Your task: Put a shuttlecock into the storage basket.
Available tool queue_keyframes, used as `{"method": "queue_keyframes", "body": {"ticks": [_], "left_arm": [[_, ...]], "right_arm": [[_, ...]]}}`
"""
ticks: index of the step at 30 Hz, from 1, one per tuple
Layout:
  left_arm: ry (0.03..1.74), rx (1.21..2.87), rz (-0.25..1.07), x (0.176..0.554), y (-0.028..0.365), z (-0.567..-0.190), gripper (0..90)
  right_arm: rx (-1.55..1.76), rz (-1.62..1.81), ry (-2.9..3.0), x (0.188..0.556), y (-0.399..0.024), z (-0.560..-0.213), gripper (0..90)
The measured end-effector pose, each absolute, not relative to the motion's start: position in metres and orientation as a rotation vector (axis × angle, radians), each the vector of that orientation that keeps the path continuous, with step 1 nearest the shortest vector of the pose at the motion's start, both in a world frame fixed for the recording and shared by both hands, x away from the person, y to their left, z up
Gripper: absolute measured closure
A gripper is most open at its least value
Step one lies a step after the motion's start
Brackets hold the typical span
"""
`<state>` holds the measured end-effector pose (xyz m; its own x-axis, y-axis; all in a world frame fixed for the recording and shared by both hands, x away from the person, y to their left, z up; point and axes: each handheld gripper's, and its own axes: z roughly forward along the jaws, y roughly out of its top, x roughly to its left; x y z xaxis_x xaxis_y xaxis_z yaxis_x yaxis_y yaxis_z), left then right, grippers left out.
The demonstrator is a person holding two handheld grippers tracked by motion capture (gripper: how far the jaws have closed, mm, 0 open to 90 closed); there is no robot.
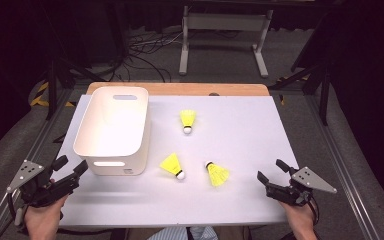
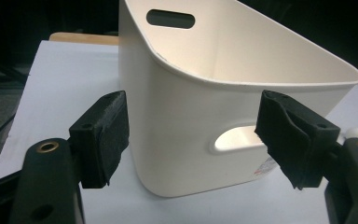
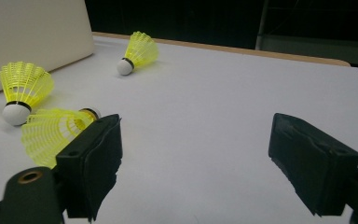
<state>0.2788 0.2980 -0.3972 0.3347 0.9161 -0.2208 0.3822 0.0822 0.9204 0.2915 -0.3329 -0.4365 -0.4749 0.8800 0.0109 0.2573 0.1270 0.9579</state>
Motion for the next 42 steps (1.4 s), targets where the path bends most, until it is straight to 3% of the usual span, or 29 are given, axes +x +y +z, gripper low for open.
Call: {"method": "queue_keyframes", "body": {"ticks": [42], "left_arm": [[1.234,1.493,0.609,0.300,0.295,-0.357,28.7]], "right_arm": [[1.097,1.365,1.830,0.292,-0.332,-0.437,18.0]]}}
